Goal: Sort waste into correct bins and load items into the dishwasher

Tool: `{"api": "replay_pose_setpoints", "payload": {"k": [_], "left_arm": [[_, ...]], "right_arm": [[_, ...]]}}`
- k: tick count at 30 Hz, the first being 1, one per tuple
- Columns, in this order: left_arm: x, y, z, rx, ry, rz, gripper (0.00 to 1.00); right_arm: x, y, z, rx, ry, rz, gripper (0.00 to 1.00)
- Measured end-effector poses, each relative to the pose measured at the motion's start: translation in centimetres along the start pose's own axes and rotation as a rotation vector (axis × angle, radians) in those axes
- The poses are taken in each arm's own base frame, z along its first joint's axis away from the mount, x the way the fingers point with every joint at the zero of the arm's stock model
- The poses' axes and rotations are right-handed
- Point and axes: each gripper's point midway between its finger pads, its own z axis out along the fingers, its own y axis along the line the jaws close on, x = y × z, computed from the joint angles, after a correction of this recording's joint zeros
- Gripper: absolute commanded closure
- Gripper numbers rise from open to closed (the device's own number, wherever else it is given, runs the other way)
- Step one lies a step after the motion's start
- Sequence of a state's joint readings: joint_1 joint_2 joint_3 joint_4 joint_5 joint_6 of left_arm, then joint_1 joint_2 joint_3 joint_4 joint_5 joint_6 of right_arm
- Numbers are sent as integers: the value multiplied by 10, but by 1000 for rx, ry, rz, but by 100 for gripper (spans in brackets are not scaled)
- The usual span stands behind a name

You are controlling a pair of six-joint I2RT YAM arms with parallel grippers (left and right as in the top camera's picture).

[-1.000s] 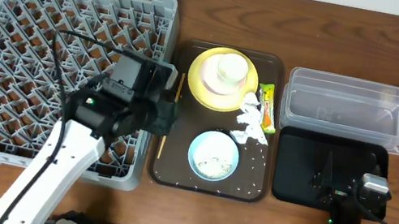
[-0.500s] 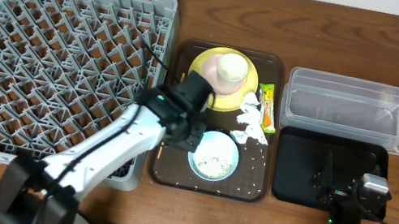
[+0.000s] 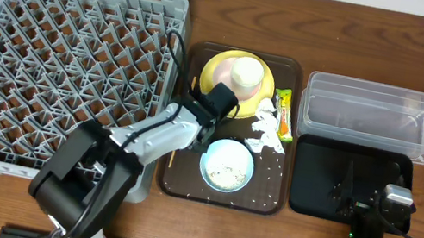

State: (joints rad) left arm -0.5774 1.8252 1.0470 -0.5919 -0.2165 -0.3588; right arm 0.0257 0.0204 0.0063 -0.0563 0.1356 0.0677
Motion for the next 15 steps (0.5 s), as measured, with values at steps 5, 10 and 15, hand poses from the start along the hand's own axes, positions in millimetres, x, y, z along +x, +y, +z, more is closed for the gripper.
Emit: {"api": "replay_pose_setpoints", "payload": {"k": [5,10,15], "left_arm": [[-5,9,3,-3,-2,-36,69],[-4,5,3,31,10,-44,69],[-11,-9,3,103,-9,-55,69]], "right_arm": [[0,0,0,0,0,0,1],[0,0,0,0,0,0,1],[0,0,0,0,0,0,1]]}}
